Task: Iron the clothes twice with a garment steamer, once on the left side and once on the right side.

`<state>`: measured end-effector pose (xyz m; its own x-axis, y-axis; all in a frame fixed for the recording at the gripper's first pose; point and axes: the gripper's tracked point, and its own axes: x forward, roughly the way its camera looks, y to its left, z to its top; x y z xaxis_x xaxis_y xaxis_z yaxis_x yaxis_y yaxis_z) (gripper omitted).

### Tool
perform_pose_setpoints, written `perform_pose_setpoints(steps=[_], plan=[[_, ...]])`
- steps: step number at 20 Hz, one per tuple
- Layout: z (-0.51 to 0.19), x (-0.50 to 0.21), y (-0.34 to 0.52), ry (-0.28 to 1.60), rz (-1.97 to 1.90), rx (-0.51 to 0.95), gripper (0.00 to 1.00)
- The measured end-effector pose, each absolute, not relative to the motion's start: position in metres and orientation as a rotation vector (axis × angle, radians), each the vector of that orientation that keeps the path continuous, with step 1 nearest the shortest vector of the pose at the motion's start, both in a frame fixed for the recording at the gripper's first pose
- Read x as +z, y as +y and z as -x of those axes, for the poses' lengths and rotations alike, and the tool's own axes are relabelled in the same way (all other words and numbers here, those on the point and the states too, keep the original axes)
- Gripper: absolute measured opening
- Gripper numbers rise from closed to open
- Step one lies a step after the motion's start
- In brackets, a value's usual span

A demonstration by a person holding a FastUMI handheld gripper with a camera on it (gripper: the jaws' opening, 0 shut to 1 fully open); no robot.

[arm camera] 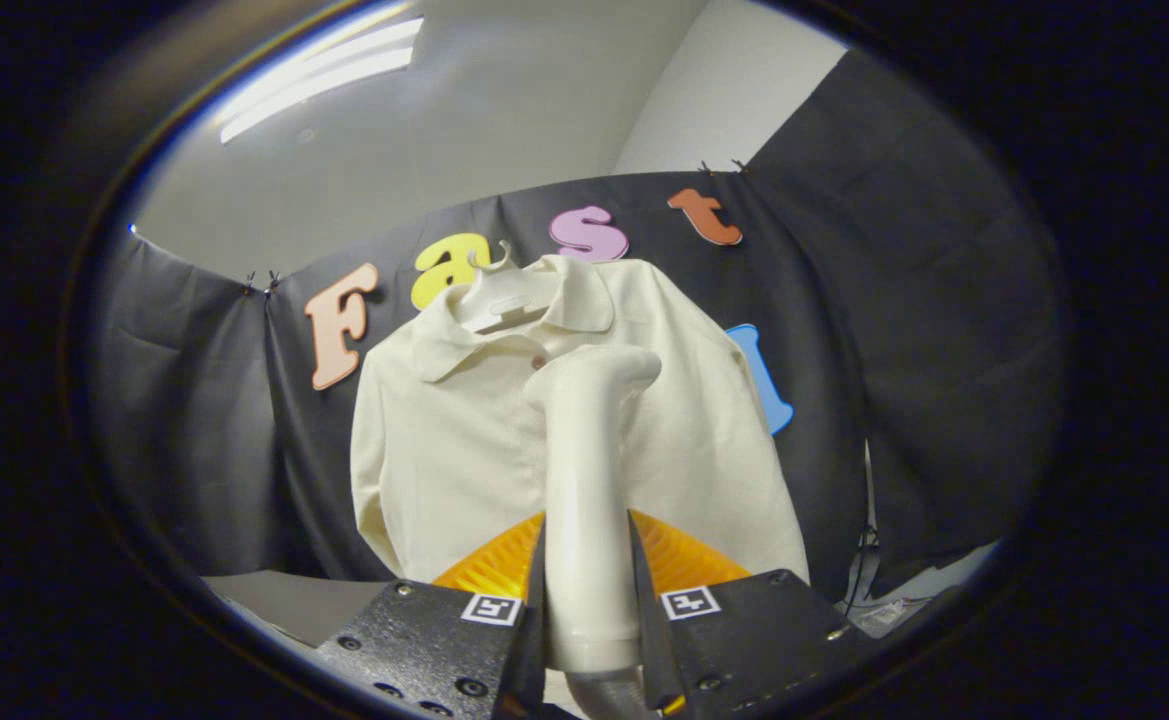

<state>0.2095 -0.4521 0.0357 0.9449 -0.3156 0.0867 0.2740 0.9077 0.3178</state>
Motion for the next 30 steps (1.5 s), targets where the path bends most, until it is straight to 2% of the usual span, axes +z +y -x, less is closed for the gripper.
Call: perform_pose_setpoints(steps=[4,10,30], plan=[[-0.227,0.054,-0.475,-0.185,-0.409,-0.308,0.37],[-0.245,0.032,-0.489,-0.158,-0.451,-0.318,0.36],[-0.202,-0.082,-0.491,-0.023,-0.464,-0.346,0.37]])
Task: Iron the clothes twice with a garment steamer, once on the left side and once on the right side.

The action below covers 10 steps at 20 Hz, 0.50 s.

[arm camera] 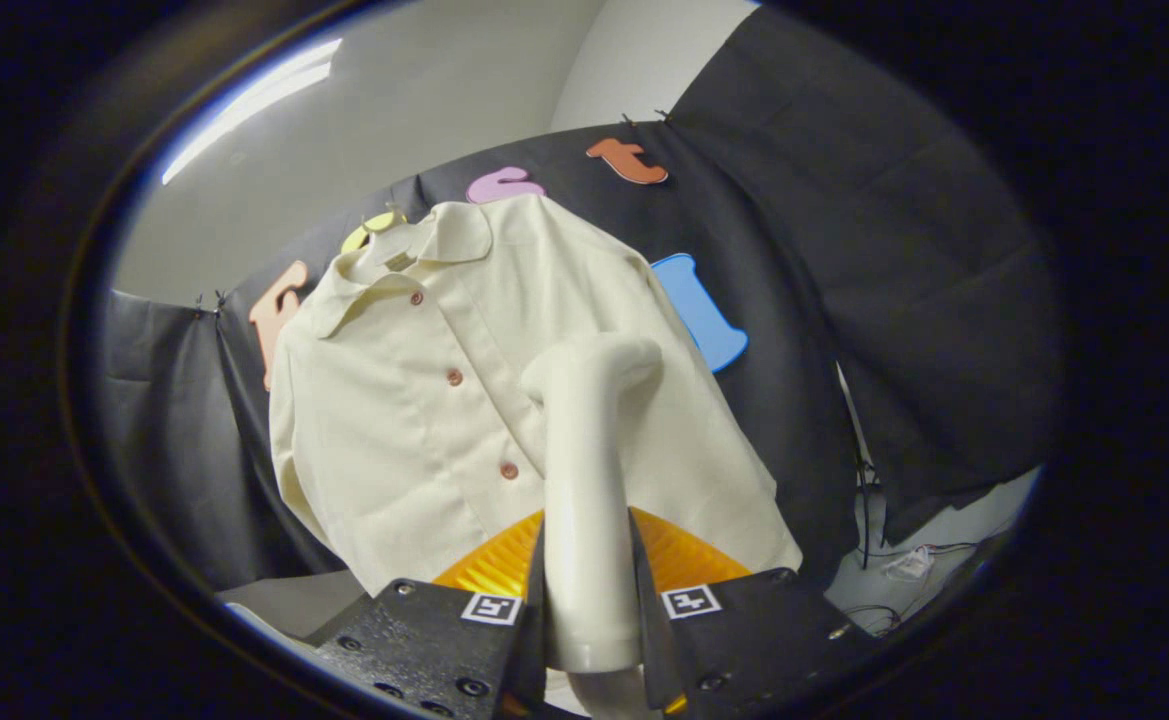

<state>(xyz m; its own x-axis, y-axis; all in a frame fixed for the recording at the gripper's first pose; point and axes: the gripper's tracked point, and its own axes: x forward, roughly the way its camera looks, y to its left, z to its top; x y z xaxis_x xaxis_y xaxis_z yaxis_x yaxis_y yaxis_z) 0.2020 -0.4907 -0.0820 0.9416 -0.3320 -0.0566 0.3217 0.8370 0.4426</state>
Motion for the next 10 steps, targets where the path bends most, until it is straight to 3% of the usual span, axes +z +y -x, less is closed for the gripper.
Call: perform_pose_setpoints(steps=[10], plan=[[-0.180,-0.140,-0.495,0.052,-0.493,-0.380,0.37]])
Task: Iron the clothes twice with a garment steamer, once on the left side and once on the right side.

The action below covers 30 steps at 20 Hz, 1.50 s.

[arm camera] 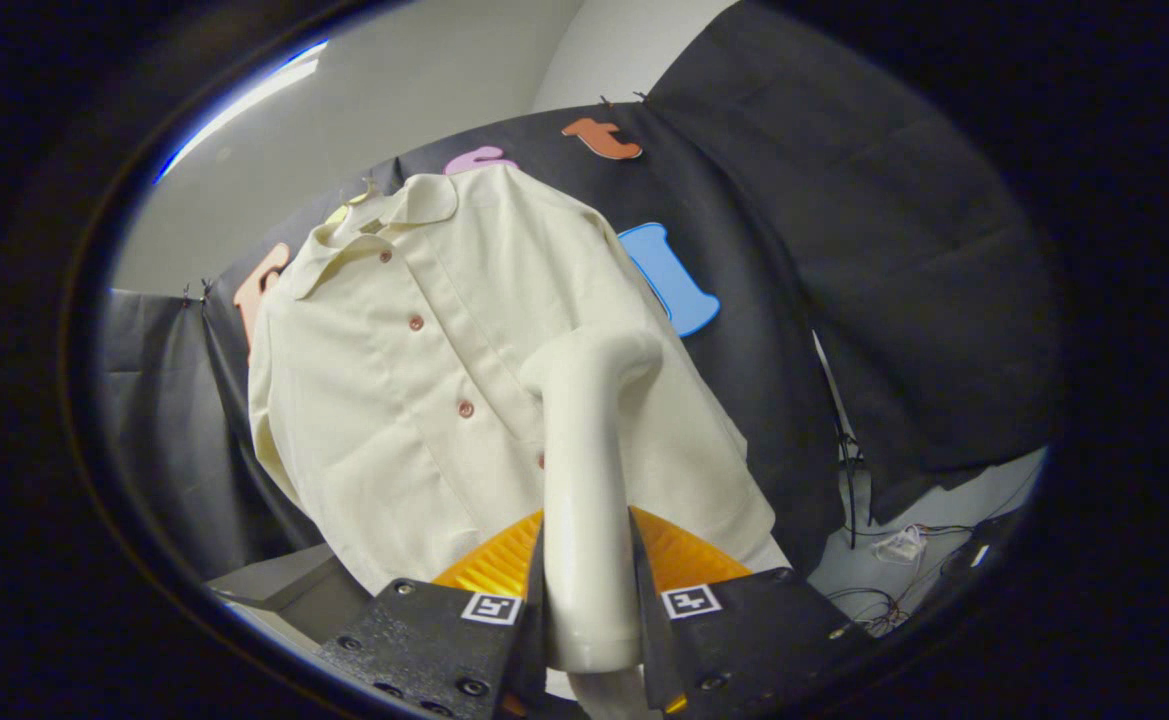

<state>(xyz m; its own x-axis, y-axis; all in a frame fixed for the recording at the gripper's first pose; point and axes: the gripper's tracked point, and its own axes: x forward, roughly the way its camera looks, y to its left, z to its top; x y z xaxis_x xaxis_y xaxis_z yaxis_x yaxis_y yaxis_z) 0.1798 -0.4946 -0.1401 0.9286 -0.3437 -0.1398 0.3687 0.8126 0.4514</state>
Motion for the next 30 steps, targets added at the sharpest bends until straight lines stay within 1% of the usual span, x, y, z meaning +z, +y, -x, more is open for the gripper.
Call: perform_pose_setpoints(steps=[9,14,30], plan=[[-0.154,-0.183,-0.498,0.125,-0.553,-0.427,0.37],[-0.141,-0.189,-0.488,0.146,-0.564,-0.451,0.37],[-0.117,-0.136,-0.342,0.182,-0.439,-0.364,0.37]])
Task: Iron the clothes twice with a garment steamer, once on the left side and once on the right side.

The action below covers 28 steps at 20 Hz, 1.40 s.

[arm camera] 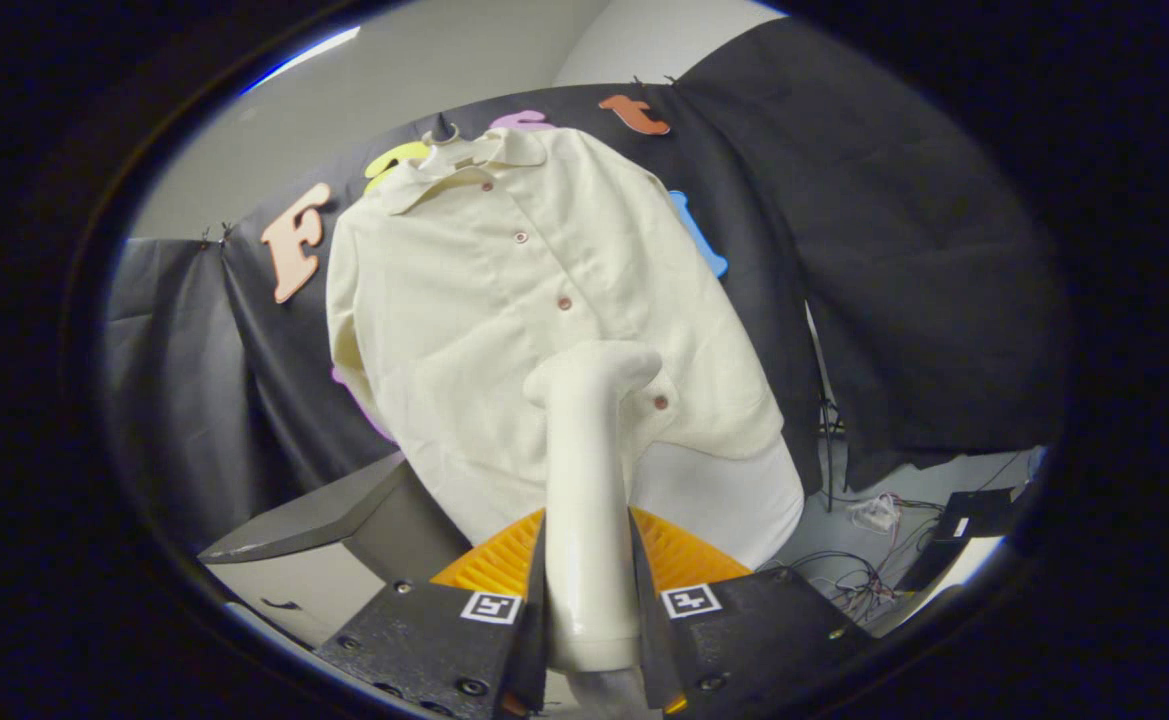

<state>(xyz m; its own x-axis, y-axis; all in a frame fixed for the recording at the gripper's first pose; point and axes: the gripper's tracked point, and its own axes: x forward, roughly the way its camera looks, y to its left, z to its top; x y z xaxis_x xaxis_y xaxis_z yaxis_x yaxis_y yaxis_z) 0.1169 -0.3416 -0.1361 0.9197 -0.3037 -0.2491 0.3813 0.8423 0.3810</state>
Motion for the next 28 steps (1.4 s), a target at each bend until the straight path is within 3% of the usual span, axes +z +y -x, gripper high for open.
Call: perform_pose_setpoints(steps=[17,28], plan=[[-0.084,0.043,-0.141,0.018,-0.198,-0.198,0.36],[-0.074,0.084,-0.024,-0.047,-0.128,-0.113,0.36]])
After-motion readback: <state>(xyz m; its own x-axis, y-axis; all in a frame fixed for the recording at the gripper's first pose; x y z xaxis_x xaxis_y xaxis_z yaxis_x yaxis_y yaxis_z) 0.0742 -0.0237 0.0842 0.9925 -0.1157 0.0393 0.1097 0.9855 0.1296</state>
